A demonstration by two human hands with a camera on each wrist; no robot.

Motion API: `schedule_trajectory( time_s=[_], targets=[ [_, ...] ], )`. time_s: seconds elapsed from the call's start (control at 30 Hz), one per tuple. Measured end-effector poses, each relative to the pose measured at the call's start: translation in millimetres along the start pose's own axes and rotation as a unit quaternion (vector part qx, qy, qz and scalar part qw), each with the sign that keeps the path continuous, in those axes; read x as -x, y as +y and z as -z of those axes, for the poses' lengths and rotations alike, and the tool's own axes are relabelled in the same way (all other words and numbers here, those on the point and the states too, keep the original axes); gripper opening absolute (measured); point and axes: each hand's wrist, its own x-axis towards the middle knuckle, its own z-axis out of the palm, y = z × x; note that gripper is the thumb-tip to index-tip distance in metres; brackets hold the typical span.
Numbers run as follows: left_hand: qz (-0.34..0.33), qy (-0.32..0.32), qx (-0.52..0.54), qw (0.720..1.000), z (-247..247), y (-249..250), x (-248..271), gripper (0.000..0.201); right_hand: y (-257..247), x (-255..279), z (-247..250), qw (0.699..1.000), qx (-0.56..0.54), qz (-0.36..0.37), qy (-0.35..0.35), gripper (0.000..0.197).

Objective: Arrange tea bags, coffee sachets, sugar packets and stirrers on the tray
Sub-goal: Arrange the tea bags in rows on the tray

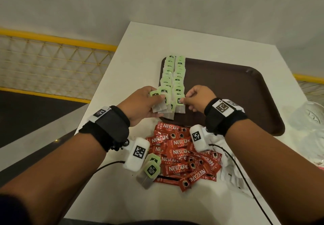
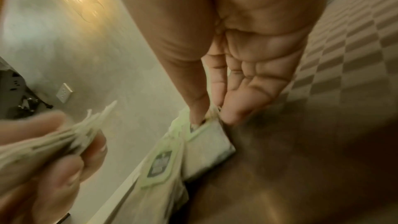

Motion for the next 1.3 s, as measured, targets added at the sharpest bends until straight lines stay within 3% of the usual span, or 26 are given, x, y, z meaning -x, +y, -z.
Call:
schedule_trajectory(
  time_s=[0.1, 0.27, 0.37, 0.5, 0.7, 0.93, 1.0, 1.1, 1.3],
  targets=[
    [-0.010, 0.003, -0.013, 1.000, -4.2, 1.6, -6.6, 0.025, -7.6, 7.3, 14.7, 0.997, 0.036, 0.042, 0.051, 0.028],
    [-0.039, 0.007, -0.026, 0.999, -17.8, 3.2, -15.0, 0.026, -18.7, 31.2, 15.5, 0.987, -0.132, 0.050, -0.070, 0.020],
    [-0.048, -0.001, -0.021, 0.999, -23.2, 2.1, -18.6, 0.025, -14.3, 34.5, 7.9, 0.983, -0.159, 0.069, -0.053, 0.014],
    [-0.057, 0.000, -0.038, 0.998, -24.1, -1.3, -20.7, 0.028, -7.0, 34.1, 6.3, 0.979, -0.196, 0.048, -0.023, 0.012],
    [-0.060, 0.014, -0.063, 0.996, -14.3, -4.5, -20.8, 0.024, -2.1, 35.0, 11.8, 0.971, -0.237, 0.005, -0.032, 0.009],
    [-0.063, 0.055, -0.049, 0.995, 5.0, -6.9, -21.1, 0.028, 11.0, 37.8, 2.6, 0.987, -0.128, -0.066, -0.074, 0.001],
    [-0.062, 0.058, -0.041, 0.996, 8.0, -8.4, -21.5, 0.027, 11.3, 37.5, 0.3, 0.987, -0.119, -0.077, -0.070, 0.008],
    [-0.054, 0.061, -0.036, 0.996, 11.5, -10.0, -20.6, 0.026, 9.1, 36.1, -1.4, 0.990, -0.103, -0.071, -0.063, 0.021],
    [-0.046, 0.064, -0.034, 0.996, 15.9, -11.6, -18.9, 0.025, 7.8, 29.7, -9.1, 0.997, -0.030, -0.063, -0.024, 0.012]
  ],
)
